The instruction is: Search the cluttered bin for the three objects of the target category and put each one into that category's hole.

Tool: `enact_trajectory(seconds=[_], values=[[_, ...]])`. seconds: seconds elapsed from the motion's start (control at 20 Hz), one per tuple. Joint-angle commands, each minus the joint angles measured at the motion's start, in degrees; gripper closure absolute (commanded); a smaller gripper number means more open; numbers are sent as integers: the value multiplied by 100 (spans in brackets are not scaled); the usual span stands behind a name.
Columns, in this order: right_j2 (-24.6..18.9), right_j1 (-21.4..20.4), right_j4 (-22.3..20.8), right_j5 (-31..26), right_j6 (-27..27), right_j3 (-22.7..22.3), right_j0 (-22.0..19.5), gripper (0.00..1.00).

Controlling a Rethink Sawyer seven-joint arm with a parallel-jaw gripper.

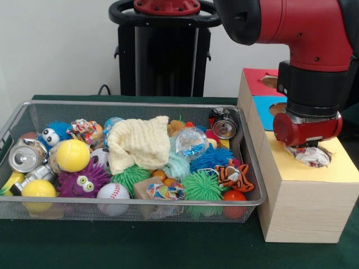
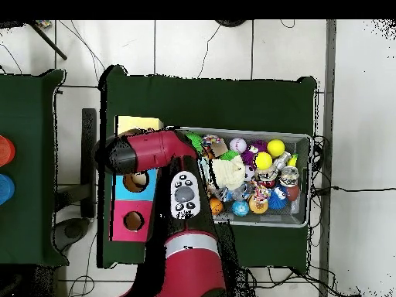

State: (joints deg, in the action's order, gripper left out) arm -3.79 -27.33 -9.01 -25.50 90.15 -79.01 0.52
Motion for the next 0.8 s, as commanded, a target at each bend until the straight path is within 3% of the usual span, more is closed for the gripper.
enact_trajectory(seconds=[0.05, 0.8], values=[[-76, -168, -169, -286, 381, 92, -48, 100], [-65, -224, -152, -313, 396, 58, -48, 100]])
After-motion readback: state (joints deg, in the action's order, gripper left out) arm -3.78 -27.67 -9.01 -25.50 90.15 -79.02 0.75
